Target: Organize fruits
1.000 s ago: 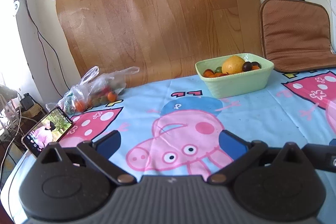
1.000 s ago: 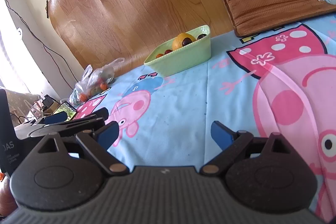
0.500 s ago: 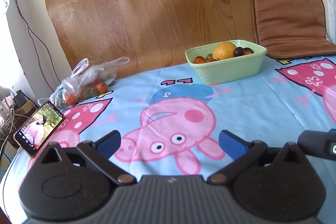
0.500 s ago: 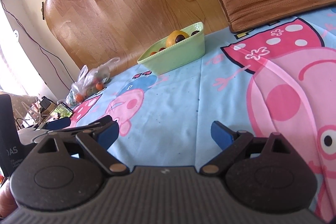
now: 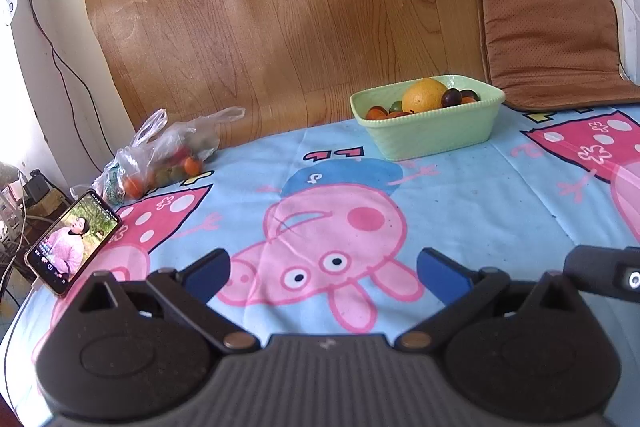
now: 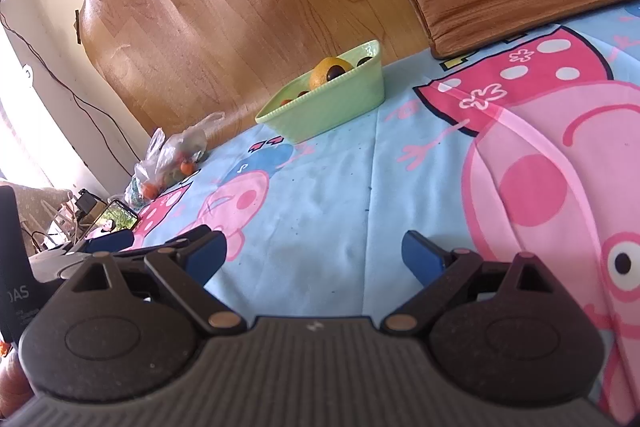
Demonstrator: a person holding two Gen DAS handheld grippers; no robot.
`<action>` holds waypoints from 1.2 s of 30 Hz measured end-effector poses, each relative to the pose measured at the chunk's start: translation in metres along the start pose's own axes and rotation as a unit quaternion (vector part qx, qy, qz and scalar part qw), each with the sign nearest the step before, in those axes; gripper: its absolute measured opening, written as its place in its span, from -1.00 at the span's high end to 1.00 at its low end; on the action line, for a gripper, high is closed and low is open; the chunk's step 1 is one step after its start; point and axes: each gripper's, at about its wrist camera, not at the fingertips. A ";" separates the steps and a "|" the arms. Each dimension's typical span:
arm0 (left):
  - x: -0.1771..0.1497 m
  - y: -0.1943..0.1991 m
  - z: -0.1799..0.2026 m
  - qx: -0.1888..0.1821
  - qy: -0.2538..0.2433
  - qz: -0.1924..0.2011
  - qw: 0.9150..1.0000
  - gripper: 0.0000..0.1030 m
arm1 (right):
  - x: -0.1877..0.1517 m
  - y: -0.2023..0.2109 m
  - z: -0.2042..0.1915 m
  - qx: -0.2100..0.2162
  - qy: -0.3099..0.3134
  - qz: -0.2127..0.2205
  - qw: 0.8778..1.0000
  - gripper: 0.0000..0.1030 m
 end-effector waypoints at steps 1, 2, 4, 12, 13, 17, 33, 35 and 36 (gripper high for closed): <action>0.000 0.000 0.000 0.001 0.000 0.001 1.000 -1.00 | 0.000 0.000 0.000 0.000 0.000 0.000 1.000 -0.87; 0.000 0.001 0.000 0.003 0.000 0.001 1.000 -0.99 | 0.000 0.000 0.000 0.000 -0.001 0.001 1.000 -0.87; 0.000 0.002 0.000 0.005 0.000 0.003 1.000 -1.00 | 0.000 0.001 0.000 -0.001 -0.001 0.001 1.000 -0.87; 0.000 0.004 0.001 0.017 -0.005 0.006 1.000 -0.99 | 0.000 0.000 0.000 -0.001 -0.001 0.001 1.000 -0.87; 0.000 0.004 0.001 0.018 -0.005 0.005 1.000 -1.00 | 0.000 0.001 0.000 0.000 -0.001 0.001 1.000 -0.87; 0.000 0.003 0.001 0.020 -0.007 0.004 1.000 -0.99 | 0.000 0.001 0.001 -0.001 -0.002 0.004 1.000 -0.87; -0.001 0.003 0.001 0.023 -0.007 0.001 1.000 -0.99 | 0.002 0.001 0.002 -0.002 -0.004 0.008 1.000 -0.87; -0.001 0.003 0.001 0.024 -0.007 0.001 1.000 -0.99 | 0.002 0.002 0.002 -0.002 -0.005 0.009 1.000 -0.87; 0.000 0.003 0.001 0.025 -0.006 0.002 1.000 -0.99 | 0.002 0.002 0.002 -0.002 -0.005 0.009 1.000 -0.87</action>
Point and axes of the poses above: each gripper's, at about its wrist camera, not at the fingertips, and y roughly against the way its jaws point, z to its right, x to its top, and after that the axes turned 13 degrees about -y, right-handed
